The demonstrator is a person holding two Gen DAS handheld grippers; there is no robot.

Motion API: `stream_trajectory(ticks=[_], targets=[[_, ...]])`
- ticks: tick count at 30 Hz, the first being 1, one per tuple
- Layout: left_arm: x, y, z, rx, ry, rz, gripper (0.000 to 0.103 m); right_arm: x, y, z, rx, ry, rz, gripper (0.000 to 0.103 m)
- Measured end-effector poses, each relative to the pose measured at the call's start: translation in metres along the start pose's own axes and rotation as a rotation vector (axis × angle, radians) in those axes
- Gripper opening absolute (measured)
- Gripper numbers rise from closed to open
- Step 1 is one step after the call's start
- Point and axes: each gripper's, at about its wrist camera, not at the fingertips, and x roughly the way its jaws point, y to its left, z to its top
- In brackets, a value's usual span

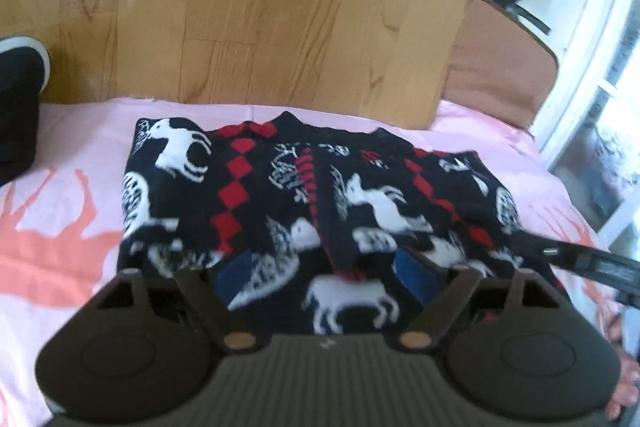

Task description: Fold small clothes

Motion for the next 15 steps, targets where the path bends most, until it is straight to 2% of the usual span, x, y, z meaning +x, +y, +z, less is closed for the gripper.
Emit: stream_trajectory(ticks=[1,3,4,5,7,9,10,13,15], targets=[[-0.005,-0.001,-0.006,0.022,-0.009,0.013,0.082,0.008,0.0,-0.001,0.001,0.052,0.013,0.033],[-0.01,0.002,-0.017,0.048,-0.013,0.054,0.082,0.022,-0.014,-0.004,0.008,0.101,-0.074,0.028],[-0.011,0.007,-0.023,0.044,-0.007,0.076,0.082,0.022,-0.032,-0.005,0.045,0.07,-0.103,0.001],[-0.01,0.015,-0.027,0.025,0.005,0.093,0.081,0.019,-0.048,-0.005,0.109,0.064,-0.105,0.0],[-0.02,0.026,-0.029,-0.019,-0.024,0.073,0.085,0.009,-0.074,-0.007,0.274,0.061,-0.048,0.0],[-0.021,0.033,-0.03,-0.044,-0.028,0.09,0.084,0.001,-0.069,-0.011,0.235,0.047,-0.061,0.006],[-0.023,0.036,-0.03,-0.059,-0.035,0.076,0.085,-0.004,-0.06,-0.015,0.198,0.035,-0.073,0.011],[-0.024,0.038,-0.03,-0.071,-0.04,0.066,0.085,-0.019,-0.035,-0.025,0.11,-0.022,-0.068,0.037],[-0.023,0.037,-0.031,-0.069,-0.04,0.065,0.086,-0.024,-0.027,-0.034,0.059,-0.046,-0.084,0.041]])
